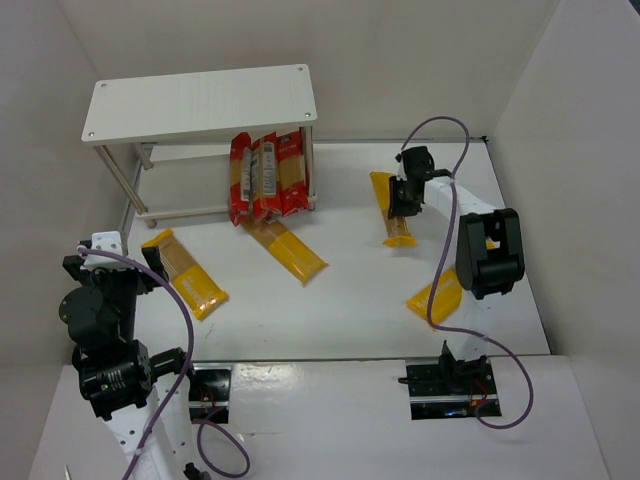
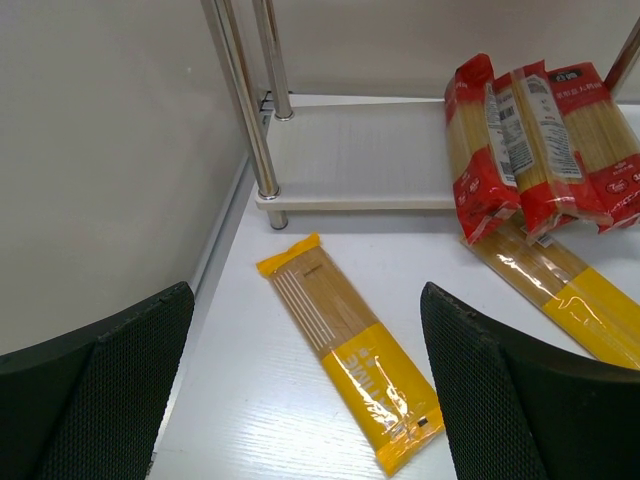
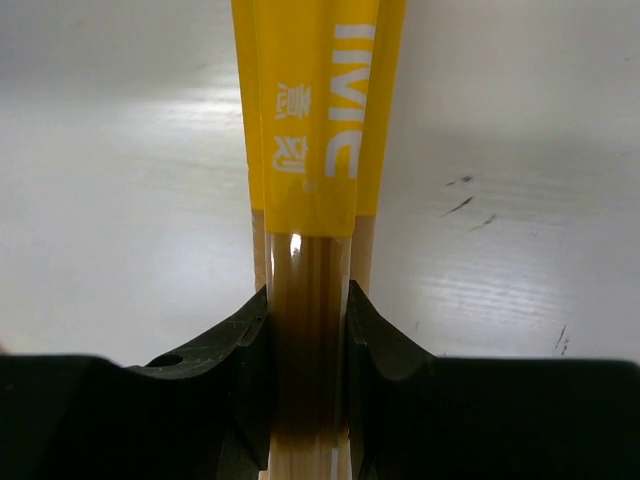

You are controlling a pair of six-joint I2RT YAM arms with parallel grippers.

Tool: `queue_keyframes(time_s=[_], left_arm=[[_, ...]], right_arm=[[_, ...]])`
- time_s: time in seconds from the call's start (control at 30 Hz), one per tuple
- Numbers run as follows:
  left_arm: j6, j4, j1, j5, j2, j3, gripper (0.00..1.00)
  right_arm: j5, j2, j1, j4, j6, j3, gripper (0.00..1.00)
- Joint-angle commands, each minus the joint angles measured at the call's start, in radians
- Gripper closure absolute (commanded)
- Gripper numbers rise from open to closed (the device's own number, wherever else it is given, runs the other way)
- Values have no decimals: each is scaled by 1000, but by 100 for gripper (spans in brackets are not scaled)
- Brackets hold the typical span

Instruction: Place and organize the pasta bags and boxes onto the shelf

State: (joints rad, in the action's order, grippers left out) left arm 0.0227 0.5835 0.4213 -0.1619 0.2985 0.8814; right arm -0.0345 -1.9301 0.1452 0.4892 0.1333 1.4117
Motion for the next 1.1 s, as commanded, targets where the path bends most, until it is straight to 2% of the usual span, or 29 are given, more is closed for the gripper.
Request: queue_keyframes(time_s=[0.0, 0.27, 0.4, 0.57, 0.77, 0.93, 0.97, 1.07], left_arm=[[6, -34, 11, 1, -6, 1, 0], [-3, -34, 48, 10, -35, 1, 0], [-3, -34, 59, 19, -35, 1, 0], [-12, -34, 88, 28, -53, 1, 0], [-21, -34, 120, 48, -53, 1, 0], [-30, -34, 138, 68, -53, 1, 0], [-30, -34, 148, 77, -44, 1, 0], [-40, -34, 166, 78, -33, 1, 0]], right_arm=[[-51, 193, -13, -60, -72, -8, 100], [-172, 408, -13, 51, -211, -65, 100], [-344, 471, -3, 192, -369, -54, 100], [-409, 545, 54, 321, -488, -54, 100], [-426, 589, 218, 382, -586, -54, 100], [-372, 609, 440, 373, -578, -63, 100], [-334, 609, 523, 362, -568, -63, 100], [-312, 553, 623, 344, -549, -37, 100]])
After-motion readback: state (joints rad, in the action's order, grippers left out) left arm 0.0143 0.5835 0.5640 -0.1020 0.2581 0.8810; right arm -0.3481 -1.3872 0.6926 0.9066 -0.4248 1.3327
